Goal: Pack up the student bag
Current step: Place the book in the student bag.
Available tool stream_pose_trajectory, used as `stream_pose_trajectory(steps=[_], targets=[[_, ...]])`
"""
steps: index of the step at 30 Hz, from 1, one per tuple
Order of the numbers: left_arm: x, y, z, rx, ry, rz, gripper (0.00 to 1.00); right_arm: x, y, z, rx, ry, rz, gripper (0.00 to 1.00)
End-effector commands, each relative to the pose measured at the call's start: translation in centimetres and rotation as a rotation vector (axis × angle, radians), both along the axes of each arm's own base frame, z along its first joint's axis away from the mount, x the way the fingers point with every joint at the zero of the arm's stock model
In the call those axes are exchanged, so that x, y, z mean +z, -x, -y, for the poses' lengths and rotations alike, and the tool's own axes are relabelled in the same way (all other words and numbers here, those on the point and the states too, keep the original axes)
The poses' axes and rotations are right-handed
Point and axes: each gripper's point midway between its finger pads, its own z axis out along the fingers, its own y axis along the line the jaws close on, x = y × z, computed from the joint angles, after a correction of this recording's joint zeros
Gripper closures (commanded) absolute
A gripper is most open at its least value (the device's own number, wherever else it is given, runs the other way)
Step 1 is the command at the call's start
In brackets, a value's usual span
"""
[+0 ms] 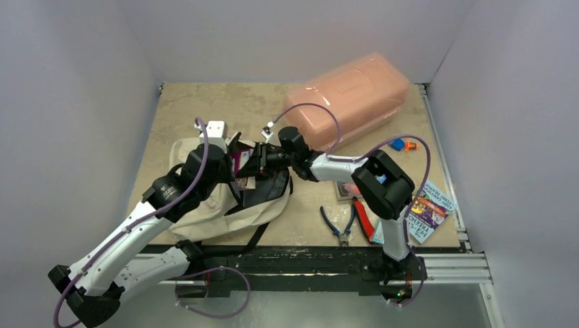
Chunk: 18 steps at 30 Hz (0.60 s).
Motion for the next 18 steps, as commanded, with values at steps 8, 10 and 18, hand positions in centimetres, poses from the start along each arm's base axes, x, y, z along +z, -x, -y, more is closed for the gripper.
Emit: stream_pose_trajectory(steps=[8, 10, 18], targets=[[4.4, -0.5, 0.0, -0.026, 0.05, 0.139, 1.0, 0.6, -1.4, -7.9, -0.097, -0.15, 0.186, 0.93], [4.3, -0.5, 0.0, -0.026, 0.049, 0.137, 1.0, -0.2, -1.3, -8.5, -0.091, -0.147, 0.178, 0.84], [3.5, -0.4, 0.1, -0.026, 0.055, 0.12, 1.0, -4.6, -1.9, -7.5, -0.103, 0.135, 0.231, 0.3]])
